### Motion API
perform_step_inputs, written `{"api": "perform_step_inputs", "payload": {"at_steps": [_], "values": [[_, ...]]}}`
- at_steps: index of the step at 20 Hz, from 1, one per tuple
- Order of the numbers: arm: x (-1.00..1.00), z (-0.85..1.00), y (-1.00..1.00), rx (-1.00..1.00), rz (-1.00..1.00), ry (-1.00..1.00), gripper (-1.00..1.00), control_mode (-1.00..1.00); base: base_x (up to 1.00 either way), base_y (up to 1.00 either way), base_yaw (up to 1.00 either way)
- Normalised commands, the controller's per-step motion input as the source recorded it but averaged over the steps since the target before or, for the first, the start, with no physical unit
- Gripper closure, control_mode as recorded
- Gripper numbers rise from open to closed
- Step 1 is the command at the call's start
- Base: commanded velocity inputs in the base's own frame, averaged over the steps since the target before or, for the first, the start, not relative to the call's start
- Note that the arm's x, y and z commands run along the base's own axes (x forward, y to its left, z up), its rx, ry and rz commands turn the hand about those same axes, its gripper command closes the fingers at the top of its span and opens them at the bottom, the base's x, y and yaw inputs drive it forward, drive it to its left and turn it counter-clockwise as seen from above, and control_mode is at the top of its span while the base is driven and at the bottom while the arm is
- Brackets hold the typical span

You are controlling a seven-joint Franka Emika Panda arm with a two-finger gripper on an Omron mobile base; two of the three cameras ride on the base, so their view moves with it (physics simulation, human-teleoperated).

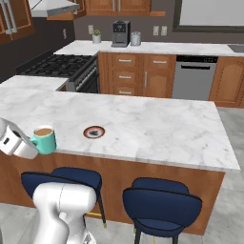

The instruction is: Pick the cup of tea, navigate to the dining table, and place it on the saucer.

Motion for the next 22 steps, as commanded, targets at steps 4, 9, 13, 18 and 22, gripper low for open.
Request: {"api": "perform_step_inputs", "payload": {"at_steps": [4, 9, 13, 18, 22], "values": [[0.88, 0.00, -0.01, 0.01, 0.06, -0.03, 1.00, -1.00, 0.00, 0.00, 0.00], [0.82, 0.00, 0.00, 0.00, 0.05, -0.01, 1.00, -1.00, 0.00, 0.00, 0.00], [0.65, 0.00, 0.00, 0.00, 0.00, 0.00, 1.00, -1.00, 0.00, 0.00, 0.00], [0.59, 0.00, 0.00, 0.00, 0.00, 0.00, 1.00, -1.00, 0.00, 0.00, 0.00], [0.54, -0.03, 0.00, 0.00, -0.01, 0.00, 1.00, -1.00, 0.00, 0.00, 0.00]]}}
